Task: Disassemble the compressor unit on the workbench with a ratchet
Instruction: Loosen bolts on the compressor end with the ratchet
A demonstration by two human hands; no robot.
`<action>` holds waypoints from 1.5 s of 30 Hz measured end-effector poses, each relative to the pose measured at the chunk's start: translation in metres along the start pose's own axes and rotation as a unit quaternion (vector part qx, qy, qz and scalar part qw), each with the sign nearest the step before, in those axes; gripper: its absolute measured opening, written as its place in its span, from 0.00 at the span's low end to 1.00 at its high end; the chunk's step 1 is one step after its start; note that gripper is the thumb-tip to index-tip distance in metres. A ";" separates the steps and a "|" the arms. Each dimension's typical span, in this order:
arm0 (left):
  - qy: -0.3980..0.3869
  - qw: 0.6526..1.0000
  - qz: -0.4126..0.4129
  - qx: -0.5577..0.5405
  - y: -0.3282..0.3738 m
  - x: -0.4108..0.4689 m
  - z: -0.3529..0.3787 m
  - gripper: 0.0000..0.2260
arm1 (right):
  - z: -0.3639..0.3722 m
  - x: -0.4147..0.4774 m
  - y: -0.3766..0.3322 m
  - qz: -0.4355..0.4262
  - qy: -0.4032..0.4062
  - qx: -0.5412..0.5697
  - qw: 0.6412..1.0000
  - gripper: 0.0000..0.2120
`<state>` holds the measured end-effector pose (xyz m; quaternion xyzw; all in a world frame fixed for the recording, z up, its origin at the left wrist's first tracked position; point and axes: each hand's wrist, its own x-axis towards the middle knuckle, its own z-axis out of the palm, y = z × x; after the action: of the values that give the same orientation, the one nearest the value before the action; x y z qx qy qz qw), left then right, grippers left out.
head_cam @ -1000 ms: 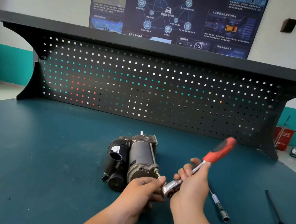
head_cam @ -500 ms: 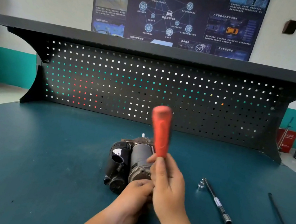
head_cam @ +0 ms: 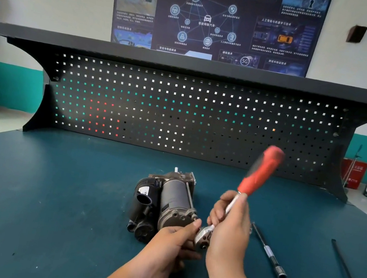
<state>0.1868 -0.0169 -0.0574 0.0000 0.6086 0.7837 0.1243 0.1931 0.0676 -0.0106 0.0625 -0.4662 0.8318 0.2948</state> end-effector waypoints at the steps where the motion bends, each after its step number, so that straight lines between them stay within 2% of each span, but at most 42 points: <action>1: -0.006 1.000 -0.003 0.005 0.001 -0.002 0.000 0.14 | 0.000 -0.002 0.001 -0.031 -0.051 -0.028 0.998 0.16; 3: -0.019 1.000 -0.006 0.007 0.002 -0.003 0.000 0.14 | -0.003 -0.005 0.002 -0.096 -0.158 -0.104 0.977 0.16; 6: -0.037 0.999 -0.005 -0.011 0.003 -0.004 0.000 0.05 | -0.005 -0.008 0.003 -0.187 -0.285 -0.247 0.907 0.13; 7: -0.045 0.999 0.001 -0.017 0.003 -0.004 0.001 0.03 | -0.005 -0.009 0.002 -0.211 -0.308 -0.282 0.884 0.11; 9: -0.055 0.998 0.009 -0.024 0.000 -0.002 -0.001 0.09 | -0.004 -0.010 0.001 -0.237 -0.306 -0.311 0.868 0.10; 11: -0.051 0.998 0.014 -0.022 -0.001 -0.001 -0.001 0.11 | -0.002 -0.012 0.002 -0.208 -0.244 -0.265 0.909 0.12; 13: -0.046 0.999 0.017 -0.020 -0.002 0.000 0.001 0.13 | 0.001 -0.012 0.001 -0.112 -0.142 -0.145 0.973 0.13; 15: -0.043 0.999 0.013 -0.027 -0.001 0.000 0.002 0.14 | -0.001 -0.006 -0.002 0.003 -0.006 -0.018 1.000 0.14; 18: -0.045 0.998 0.014 -0.029 -0.001 0.002 0.004 0.15 | -0.010 0.008 -0.006 0.155 0.153 0.141 0.966 0.17; 20: -0.046 0.998 0.011 -0.030 -0.001 0.003 0.003 0.14 | -0.012 0.012 -0.006 0.182 0.178 0.179 0.950 0.18; 23: -0.041 0.999 -0.008 -0.033 0.002 0.000 0.003 0.11 | -0.008 0.010 -0.002 0.123 0.107 0.107 0.981 0.18; 25: -0.037 0.999 -0.012 -0.026 0.001 0.000 0.000 0.10 | -0.005 0.007 -0.001 0.042 0.012 0.022 0.999 0.17; 27: -0.034 0.999 -0.008 -0.016 0.000 0.000 -0.001 0.11 | -0.004 0.002 0.000 -0.034 -0.111 -0.058 0.992 0.16; 28: -0.038 0.999 -0.005 -0.015 0.000 0.000 -0.002 0.11 | -0.004 -0.001 0.001 -0.069 -0.171 -0.106 0.977 0.15; 30: -0.054 0.998 0.010 -0.030 0.000 -0.002 0.001 0.07 | -0.003 -0.006 0.003 -0.156 -0.260 -0.241 0.922 0.15; 32: -0.061 0.993 0.036 -0.095 0.001 -0.004 0.004 0.03 | -0.001 -0.010 0.006 -0.224 -0.289 -0.364 0.857 0.20; 33: -0.066 0.990 0.048 -0.118 0.000 -0.003 0.004 0.07 | 0.000 -0.012 0.007 -0.236 -0.284 -0.382 0.847 0.22; 34: -0.073 0.989 0.049 -0.120 0.001 -0.004 0.004 0.09 | 0.001 -0.014 0.007 -0.235 -0.273 -0.371 0.856 0.22; 36: -0.079 0.994 0.038 -0.071 0.001 -0.003 0.003 0.04 | 0.002 -0.014 0.005 -0.183 -0.223 -0.275 0.917 0.17; 38: -0.070 0.996 0.027 -0.041 0.000 0.000 0.001 0.08 | 0.004 -0.011 0.001 -0.084 -0.120 -0.124 0.981 0.14; 39: -0.065 0.997 0.020 -0.041 0.000 0.000 0.001 0.10 | 0.002 -0.007 0.000 -0.028 -0.054 -0.056 0.997 0.14; 40: -0.060 0.997 0.016 -0.041 0.000 0.000 0.003 0.11 | 0.000 -0.002 -0.001 0.025 0.011 -0.004 1.000 0.15; 42: -0.060 0.997 0.013 -0.036 0.001 -0.001 0.004 0.11 | -0.006 0.005 -0.003 0.110 0.112 0.086 0.984 0.17; 45: -0.052 0.998 0.017 -0.005 0.001 0.000 0.003 0.15 | -0.010 0.010 -0.002 0.160 0.171 0.163 0.958 0.19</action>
<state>0.1873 -0.0141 -0.0556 0.0507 0.5976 0.7873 0.1428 0.1876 0.0807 -0.0110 -0.1089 -0.2707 0.9312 0.2185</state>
